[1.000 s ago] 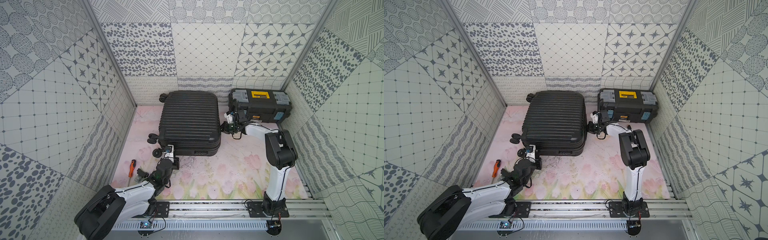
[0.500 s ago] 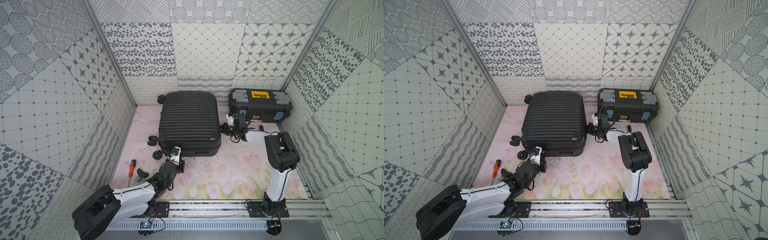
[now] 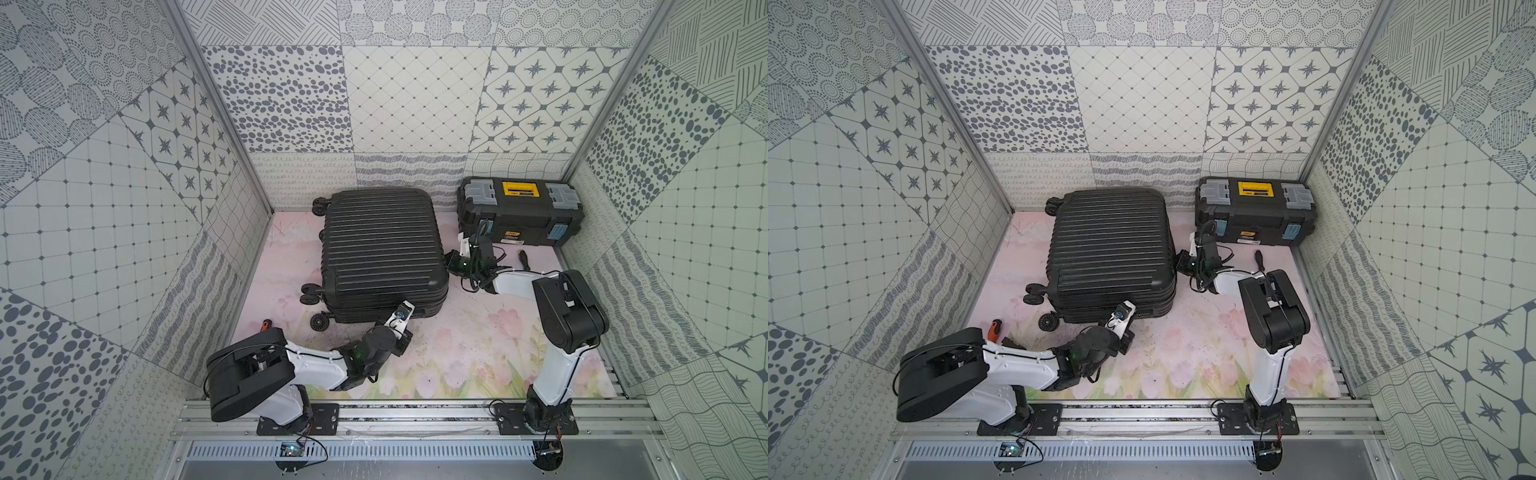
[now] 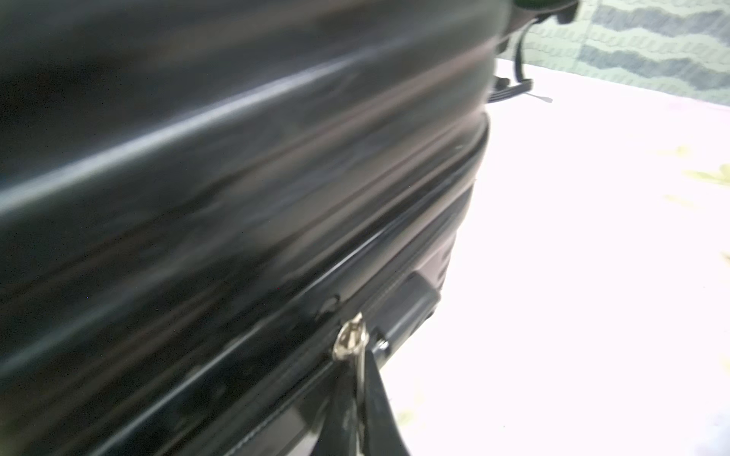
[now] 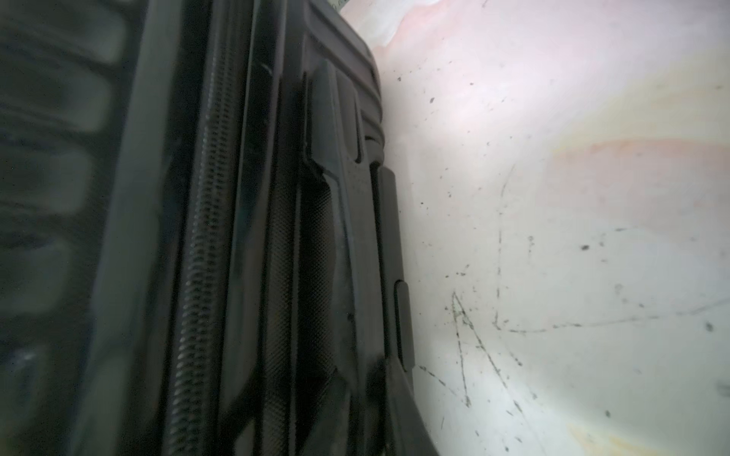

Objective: Open the suitcase zippers
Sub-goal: Unzip the zipper on the suitcase.

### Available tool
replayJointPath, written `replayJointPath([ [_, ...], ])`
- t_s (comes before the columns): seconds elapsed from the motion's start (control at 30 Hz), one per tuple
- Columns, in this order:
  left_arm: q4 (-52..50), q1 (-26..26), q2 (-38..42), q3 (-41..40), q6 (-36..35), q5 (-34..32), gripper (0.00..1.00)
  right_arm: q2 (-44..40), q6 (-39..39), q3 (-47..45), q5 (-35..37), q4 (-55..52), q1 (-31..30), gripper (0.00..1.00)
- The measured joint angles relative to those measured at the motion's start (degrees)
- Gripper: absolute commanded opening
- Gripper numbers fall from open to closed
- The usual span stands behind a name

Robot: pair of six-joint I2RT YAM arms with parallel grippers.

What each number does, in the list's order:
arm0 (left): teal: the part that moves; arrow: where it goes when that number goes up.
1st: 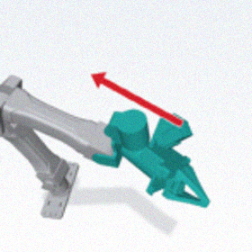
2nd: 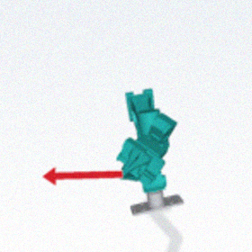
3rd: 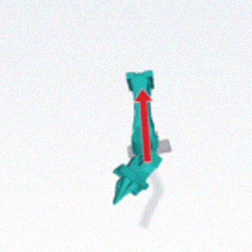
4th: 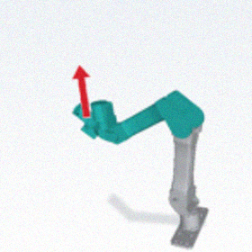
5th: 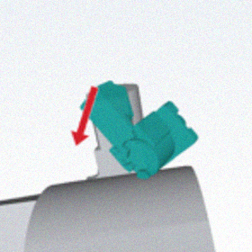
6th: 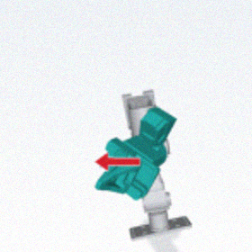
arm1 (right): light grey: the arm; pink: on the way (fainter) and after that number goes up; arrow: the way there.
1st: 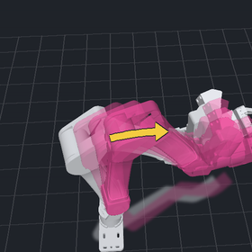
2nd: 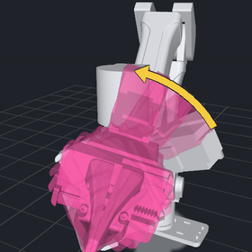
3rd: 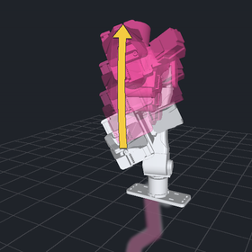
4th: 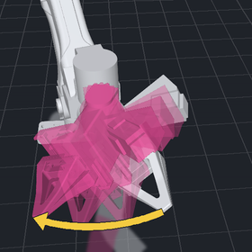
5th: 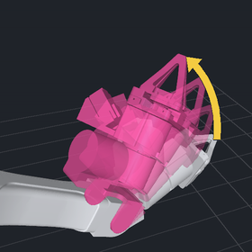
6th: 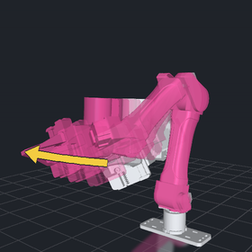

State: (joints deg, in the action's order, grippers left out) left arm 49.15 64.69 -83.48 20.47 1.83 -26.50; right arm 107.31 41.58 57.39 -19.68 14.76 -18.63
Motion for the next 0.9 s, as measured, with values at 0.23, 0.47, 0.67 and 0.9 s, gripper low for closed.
replayJointPath([
  [0.23,-3.6,2.1,-1.9,4.7,-0.9,-1.1,0.0,-1.7,0.4,-2.7,0.7,1.7,-0.2,0.0],
  [0.47,-14.7,-0.5,7.0,4.0,1.3,0.6,0.0,-4.6,0.5,-7.5,1.8,4.3,-1.9,0.0],
  [0.67,-23.5,-7.0,15.5,1.7,3.4,7.3,0.0,-7.1,4.5,-12.4,7.4,8.9,-6.8,0.0],
  [0.9,-26.2,-9.7,23.1,-3.3,6.6,10.2,0.0,-10.0,13.7,-16.2,17.0,11.6,-12.3,0.0],
])
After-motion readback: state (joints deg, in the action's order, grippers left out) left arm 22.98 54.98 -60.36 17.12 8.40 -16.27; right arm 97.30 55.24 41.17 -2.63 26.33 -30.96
